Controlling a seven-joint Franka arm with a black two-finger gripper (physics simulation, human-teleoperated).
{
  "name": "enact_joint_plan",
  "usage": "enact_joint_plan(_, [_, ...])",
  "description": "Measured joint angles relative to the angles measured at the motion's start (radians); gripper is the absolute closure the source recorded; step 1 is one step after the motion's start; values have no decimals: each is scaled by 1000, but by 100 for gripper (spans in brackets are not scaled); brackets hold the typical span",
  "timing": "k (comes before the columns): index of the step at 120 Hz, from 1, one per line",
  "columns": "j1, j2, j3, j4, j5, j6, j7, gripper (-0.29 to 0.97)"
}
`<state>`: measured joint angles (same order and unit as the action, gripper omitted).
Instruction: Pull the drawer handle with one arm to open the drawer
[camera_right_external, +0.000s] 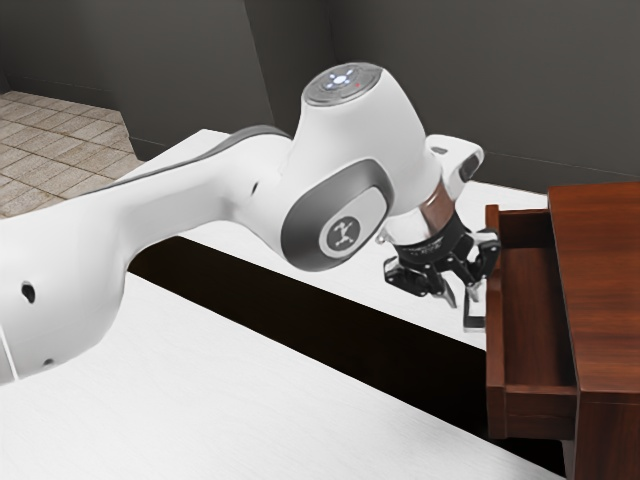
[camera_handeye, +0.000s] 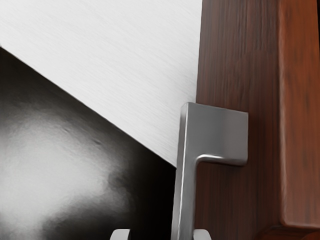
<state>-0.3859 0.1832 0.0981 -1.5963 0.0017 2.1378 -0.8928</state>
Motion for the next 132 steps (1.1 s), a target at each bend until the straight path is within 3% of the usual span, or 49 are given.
enact_joint_plan(45, [6, -24, 1, -27, 2, 0, -17, 70])
enact_joint_plan(132, [29, -78, 1, -98, 7, 0, -33, 70])
